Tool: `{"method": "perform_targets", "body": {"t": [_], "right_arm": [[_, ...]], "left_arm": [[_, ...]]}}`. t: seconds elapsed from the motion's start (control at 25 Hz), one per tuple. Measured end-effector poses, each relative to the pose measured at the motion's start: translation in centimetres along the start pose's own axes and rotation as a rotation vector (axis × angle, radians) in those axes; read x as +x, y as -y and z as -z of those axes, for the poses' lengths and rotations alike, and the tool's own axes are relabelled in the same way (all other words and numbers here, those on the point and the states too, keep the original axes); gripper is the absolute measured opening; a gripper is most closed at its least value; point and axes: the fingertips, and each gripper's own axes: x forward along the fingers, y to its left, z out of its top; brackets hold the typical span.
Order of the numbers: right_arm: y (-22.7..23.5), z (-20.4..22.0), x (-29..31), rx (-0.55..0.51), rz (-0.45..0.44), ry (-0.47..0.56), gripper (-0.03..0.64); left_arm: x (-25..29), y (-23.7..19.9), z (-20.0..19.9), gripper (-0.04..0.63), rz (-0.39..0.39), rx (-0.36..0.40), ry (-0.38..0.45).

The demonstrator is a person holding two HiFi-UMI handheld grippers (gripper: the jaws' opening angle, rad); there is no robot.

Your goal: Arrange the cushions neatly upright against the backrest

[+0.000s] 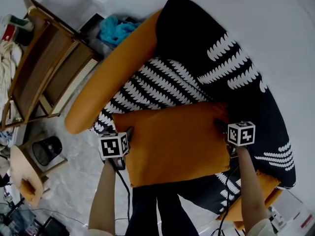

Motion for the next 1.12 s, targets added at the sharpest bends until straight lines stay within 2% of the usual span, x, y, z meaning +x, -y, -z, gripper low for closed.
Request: {"method": "perform_targets", "body": {"t": [0.16,0.36,0.44,0.88,1.12], "right_arm": [[-0.4,-0.4,0.3,0.006,-0.049,-0.032,0.342],[-0.6,-0.2,1.0,0.021,-0.088,-0.052,0.318],[-0.8,-0.1,1.0,0.022,-0.092,-0.060,0.301],[-2.5,-0.1,0.2,-0.096,0.006,-0.046,0.150],[-3.9,0.1,-3.0,-0.135,0.085,-0.008,0.081]], "left_arm": [[0.7,0.1,0.0,0.379,0.031,-0.027,-0.003],[1.4,0.2,0.7,0.377,0.100,-0.132,-0.031],[1.5,0.5,0.9,0.357,0.120,-0.143,-0.038],[1.0,2.0,0.9,0.200,0.099,-0.058,-0.043],[-1.3,2.4,1.5,0.147,0.097,-0.014,-0.068]]}}
